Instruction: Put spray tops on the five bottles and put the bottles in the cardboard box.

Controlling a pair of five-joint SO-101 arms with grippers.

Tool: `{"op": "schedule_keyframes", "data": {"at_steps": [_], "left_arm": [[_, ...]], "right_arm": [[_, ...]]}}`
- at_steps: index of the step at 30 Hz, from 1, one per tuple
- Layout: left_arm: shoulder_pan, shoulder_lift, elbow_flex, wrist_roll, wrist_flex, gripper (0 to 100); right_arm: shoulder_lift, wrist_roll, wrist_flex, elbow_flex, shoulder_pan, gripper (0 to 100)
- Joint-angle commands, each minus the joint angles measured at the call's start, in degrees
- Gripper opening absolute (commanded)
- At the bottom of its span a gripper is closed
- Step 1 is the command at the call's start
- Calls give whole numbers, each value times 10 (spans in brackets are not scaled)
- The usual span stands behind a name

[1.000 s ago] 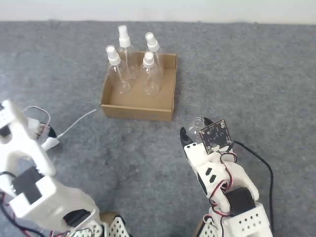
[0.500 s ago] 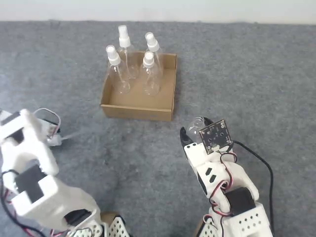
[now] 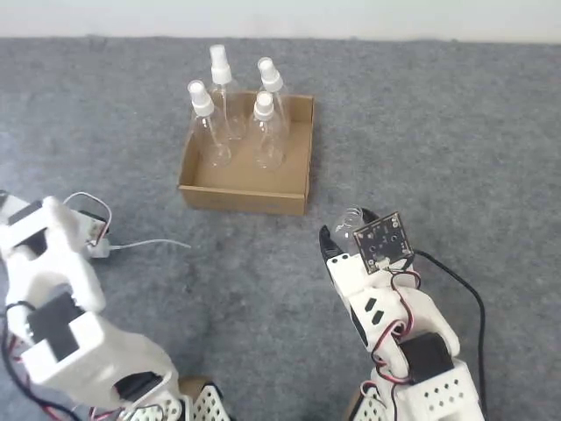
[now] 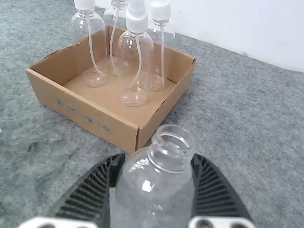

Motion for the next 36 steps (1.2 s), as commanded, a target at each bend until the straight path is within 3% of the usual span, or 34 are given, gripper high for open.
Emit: {"op": "schedule_keyframes", "data": {"at_steps": [1, 10, 36], "left_arm": [[5, -33, -14, 5, -11, 220], [6, -33, -14, 4, -14, 8], [7, -15, -22, 3, -19, 17]], "right_arm": [[-15, 1, -17, -10, 9, 91], [-15, 1, -17, -10, 9, 91], [-15, 1, -17, -10, 9, 91]]}}
